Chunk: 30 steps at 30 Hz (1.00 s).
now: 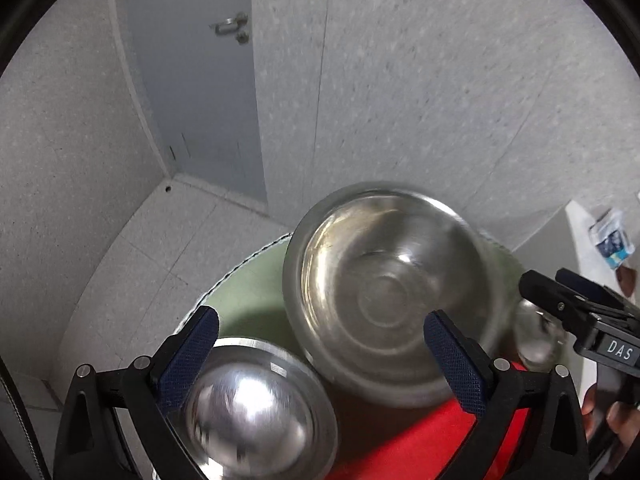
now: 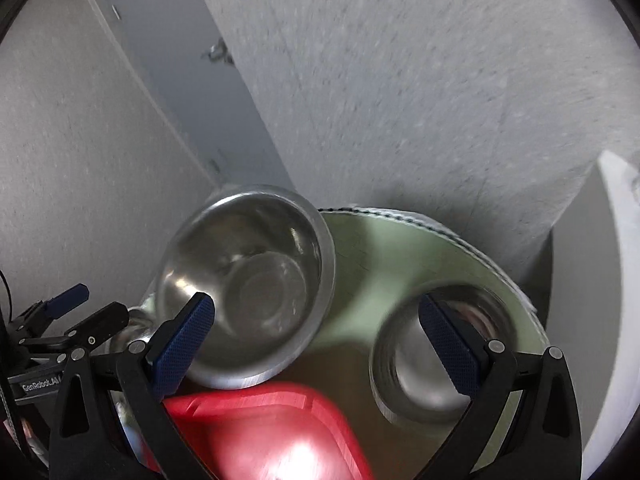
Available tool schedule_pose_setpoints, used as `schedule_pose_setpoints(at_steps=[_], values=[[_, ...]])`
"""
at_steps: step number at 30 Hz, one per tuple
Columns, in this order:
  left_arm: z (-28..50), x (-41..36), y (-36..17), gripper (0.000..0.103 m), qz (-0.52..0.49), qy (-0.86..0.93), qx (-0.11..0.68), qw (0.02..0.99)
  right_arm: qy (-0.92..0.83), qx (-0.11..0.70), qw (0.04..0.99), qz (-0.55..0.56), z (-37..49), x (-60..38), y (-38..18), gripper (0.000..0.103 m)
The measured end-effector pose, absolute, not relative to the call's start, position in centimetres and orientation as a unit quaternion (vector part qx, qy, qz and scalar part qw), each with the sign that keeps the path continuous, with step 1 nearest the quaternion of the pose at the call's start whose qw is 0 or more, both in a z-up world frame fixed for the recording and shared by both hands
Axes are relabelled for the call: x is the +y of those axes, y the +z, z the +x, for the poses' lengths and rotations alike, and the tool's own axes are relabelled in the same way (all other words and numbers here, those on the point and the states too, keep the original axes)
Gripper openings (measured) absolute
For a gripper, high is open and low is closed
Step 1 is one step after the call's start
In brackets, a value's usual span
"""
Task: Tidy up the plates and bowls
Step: 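Grasp the rim of the large steel bowl with the left tool while the right tool grips it too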
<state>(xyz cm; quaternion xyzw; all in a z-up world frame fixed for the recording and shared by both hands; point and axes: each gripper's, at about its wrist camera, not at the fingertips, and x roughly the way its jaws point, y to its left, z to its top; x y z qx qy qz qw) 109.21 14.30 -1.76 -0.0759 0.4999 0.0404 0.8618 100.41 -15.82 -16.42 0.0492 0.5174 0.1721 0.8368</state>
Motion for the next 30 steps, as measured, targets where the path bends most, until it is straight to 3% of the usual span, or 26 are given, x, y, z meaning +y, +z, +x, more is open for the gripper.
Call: schedule_pose_setpoints(at_steps=[4,7,9,12,14,18,30], values=[[115.4,15.2,-5.6,0.084,-0.063,0.059,0.537,0.839,0.187,0.543,0.819,0.027,102.8,-14.6,-19.4,0.097],[118.9,16.5,-7.8,0.070,-0.078,0.058,0.558,0.824,0.193,0.563,0.803,0.017,103.9,-14.0,-21.3,0.085],[119.1,15.8,-8.8,0.062,-0.084,0.050,0.561,0.822,0.204,0.576,0.791,0.014,104.1,-13.7,-22.3,0.071],[120.2,15.3,-10.5,0.036,-0.091,0.041,0.572,0.814,0.226,0.587,0.777,0.020,104.6,-13.5,-23.5,0.050],[120.3,14.7,-11.0,0.035,-0.087,0.046,0.567,0.818,0.235,0.589,0.773,0.024,104.6,-13.3,-23.5,0.040],[119.3,13.8,-11.4,0.028,-0.107,0.045,0.551,0.827,0.242,0.580,0.777,0.040,104.4,-13.6,-22.6,0.040],[114.3,12.8,-6.4,0.028,-0.108,0.018,0.467,0.877,0.237,0.514,0.823,0.056,102.2,-14.6,-15.6,0.040]])
